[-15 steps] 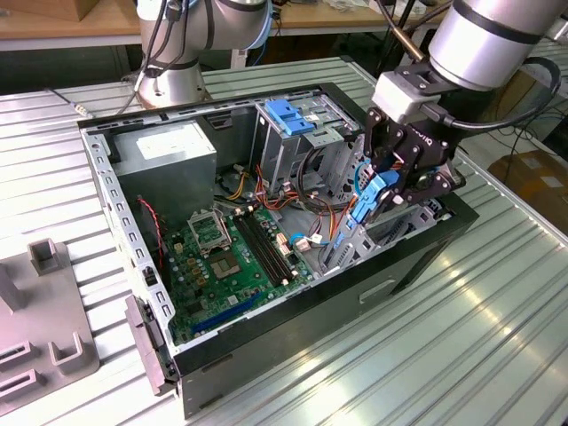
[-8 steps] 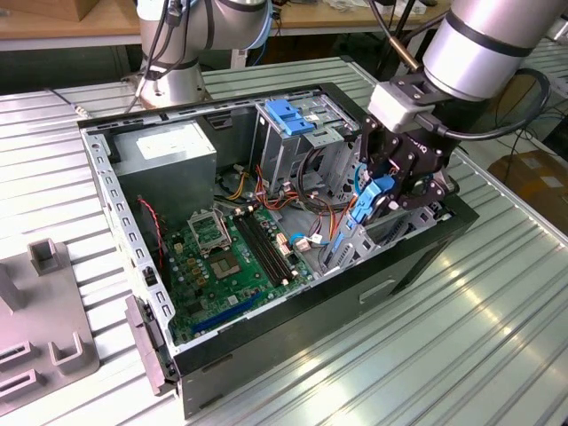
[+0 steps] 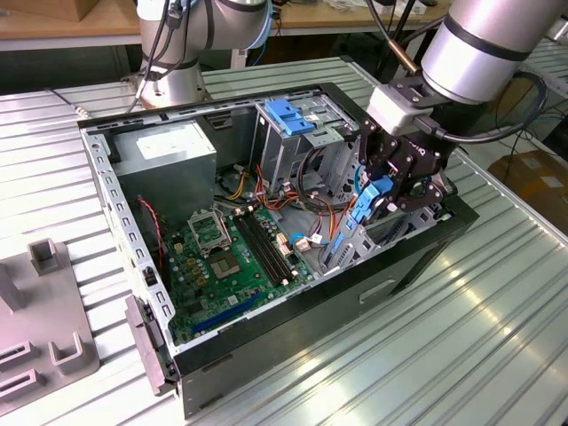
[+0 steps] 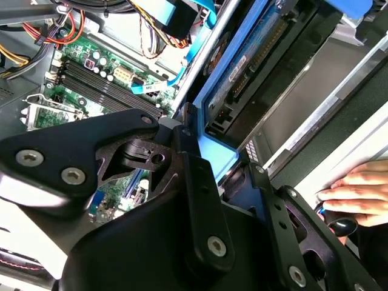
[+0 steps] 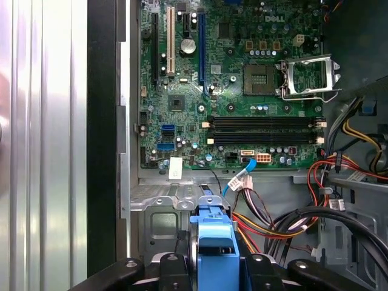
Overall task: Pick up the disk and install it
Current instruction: 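Insert the disk into the insertion slot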
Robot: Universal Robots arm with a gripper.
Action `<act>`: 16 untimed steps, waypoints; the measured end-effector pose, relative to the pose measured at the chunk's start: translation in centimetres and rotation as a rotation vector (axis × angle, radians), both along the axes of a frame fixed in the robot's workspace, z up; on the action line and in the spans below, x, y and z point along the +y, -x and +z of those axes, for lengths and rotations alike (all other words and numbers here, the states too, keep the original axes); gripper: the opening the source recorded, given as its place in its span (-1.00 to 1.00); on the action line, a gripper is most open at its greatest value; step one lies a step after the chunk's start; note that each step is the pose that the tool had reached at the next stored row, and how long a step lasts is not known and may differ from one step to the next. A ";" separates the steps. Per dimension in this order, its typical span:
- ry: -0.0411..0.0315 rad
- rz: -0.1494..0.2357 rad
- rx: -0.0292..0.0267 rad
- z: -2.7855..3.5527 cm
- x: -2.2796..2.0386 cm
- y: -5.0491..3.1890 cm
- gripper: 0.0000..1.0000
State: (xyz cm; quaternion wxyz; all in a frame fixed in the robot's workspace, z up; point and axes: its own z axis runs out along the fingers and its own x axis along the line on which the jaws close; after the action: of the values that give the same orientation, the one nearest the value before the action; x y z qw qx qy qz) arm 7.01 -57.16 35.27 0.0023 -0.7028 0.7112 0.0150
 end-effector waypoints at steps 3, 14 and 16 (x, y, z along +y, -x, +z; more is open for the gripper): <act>-0.0012 0.000 -0.0002 -0.07 0.00 -0.01 -0.24; 0.0000 0.000 0.0000 -0.03 0.00 0.00 -0.80; 0.0000 0.000 0.0000 -0.04 0.00 0.00 -0.80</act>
State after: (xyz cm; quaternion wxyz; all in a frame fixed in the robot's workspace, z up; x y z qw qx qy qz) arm 7.01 -57.16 35.24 0.0023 -0.7028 0.7112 0.0151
